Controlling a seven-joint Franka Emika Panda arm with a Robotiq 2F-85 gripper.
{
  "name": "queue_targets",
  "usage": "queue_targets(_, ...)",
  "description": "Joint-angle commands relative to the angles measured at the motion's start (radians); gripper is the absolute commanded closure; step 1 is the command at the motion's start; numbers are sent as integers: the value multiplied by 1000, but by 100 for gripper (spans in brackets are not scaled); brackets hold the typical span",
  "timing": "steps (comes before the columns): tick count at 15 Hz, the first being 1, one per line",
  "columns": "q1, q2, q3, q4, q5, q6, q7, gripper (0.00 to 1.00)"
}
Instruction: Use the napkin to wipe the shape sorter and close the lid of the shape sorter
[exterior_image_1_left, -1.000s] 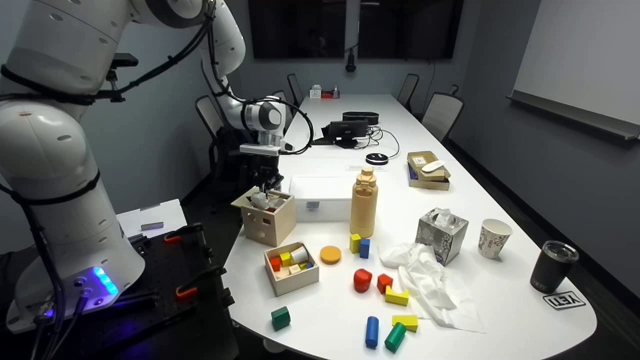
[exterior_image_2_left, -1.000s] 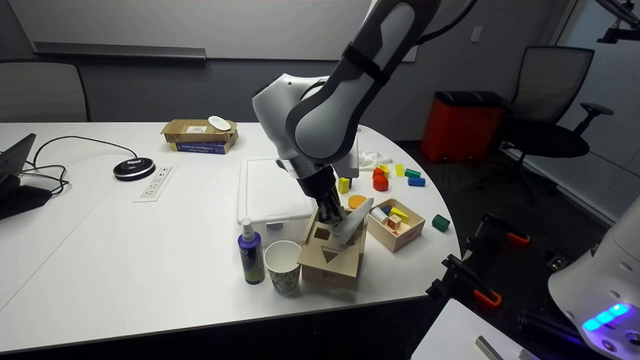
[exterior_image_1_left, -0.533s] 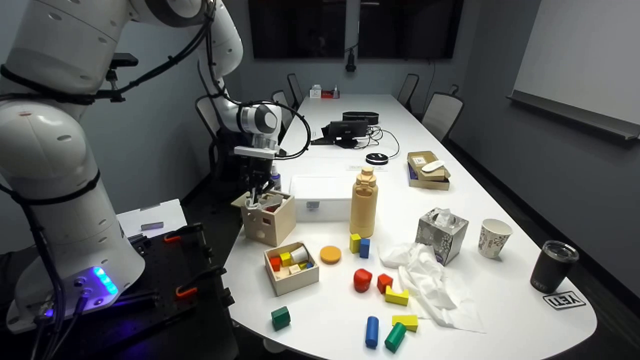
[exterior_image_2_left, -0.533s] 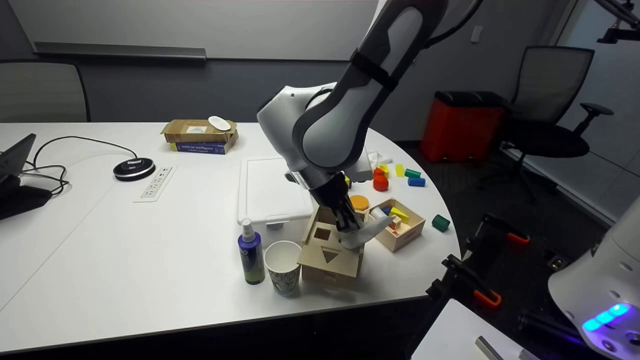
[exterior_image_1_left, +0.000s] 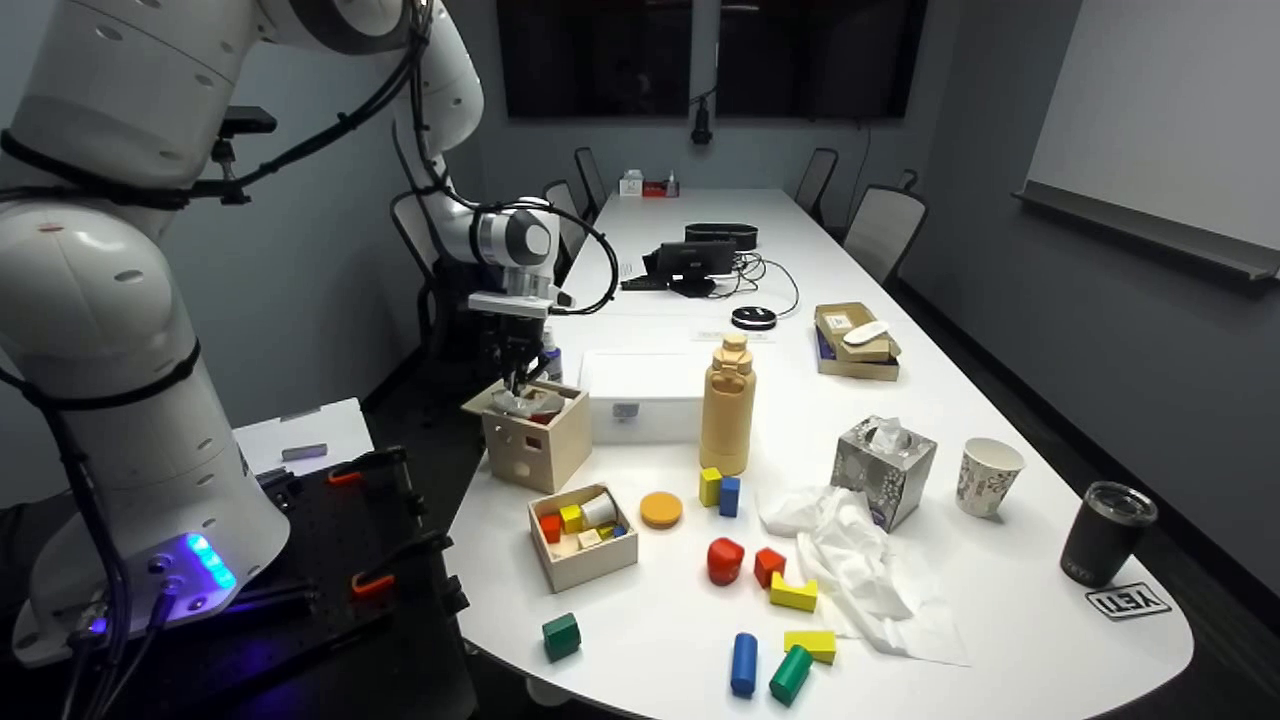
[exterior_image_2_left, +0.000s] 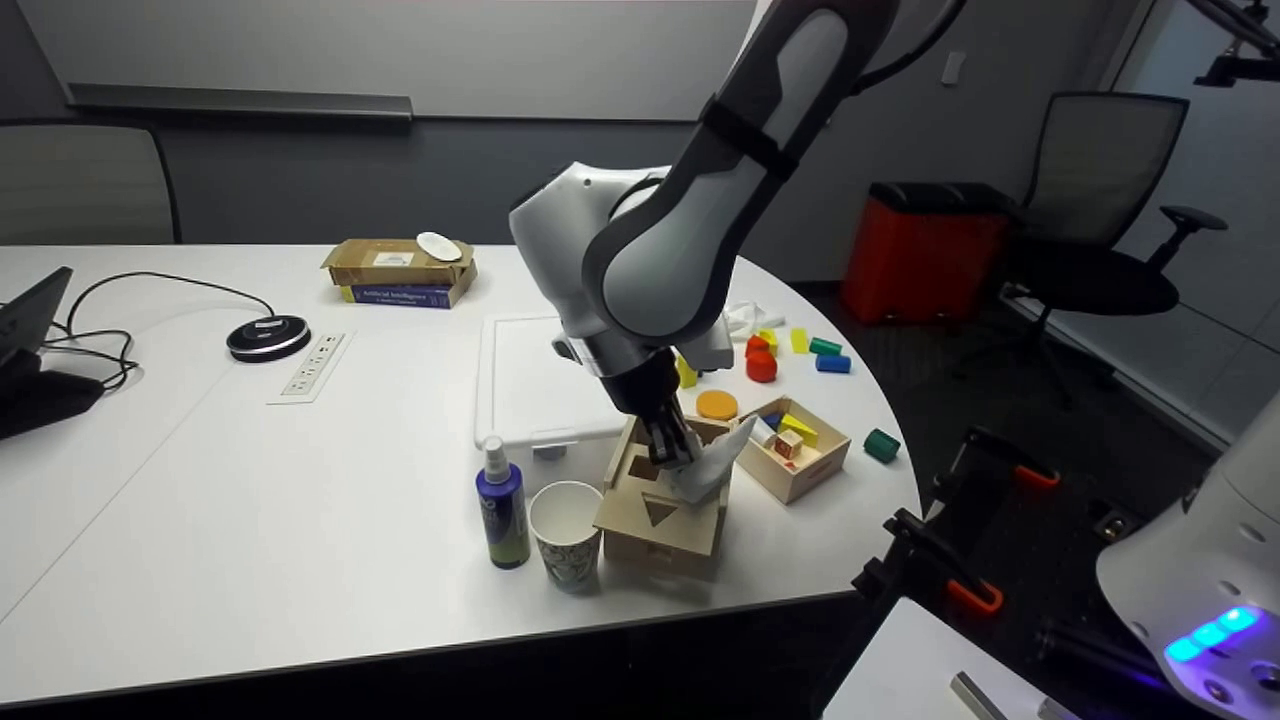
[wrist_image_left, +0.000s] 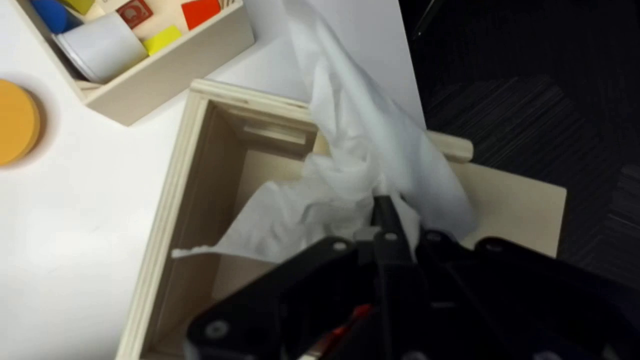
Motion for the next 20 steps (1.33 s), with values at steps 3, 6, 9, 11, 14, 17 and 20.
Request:
queue_targets(3, 4, -55, -24, -54, -30, 68, 9, 100)
queue_targets(6, -8, -73, -13, -41, 14, -30, -1, 100)
queue_targets(9, -20, -143, -2, -49, 66, -82, -1, 100)
queue_targets(11, -23, -204, -8, -47, 92, -103, 15, 100)
queue_targets(14, -35, -294, -31, -38, 105, -133, 51, 100)
queue_targets(17, -73, -366, -83, -28, 94, -133, 117, 100)
queue_targets(20, -144, -380, -163, 3, 72, -98, 133, 100)
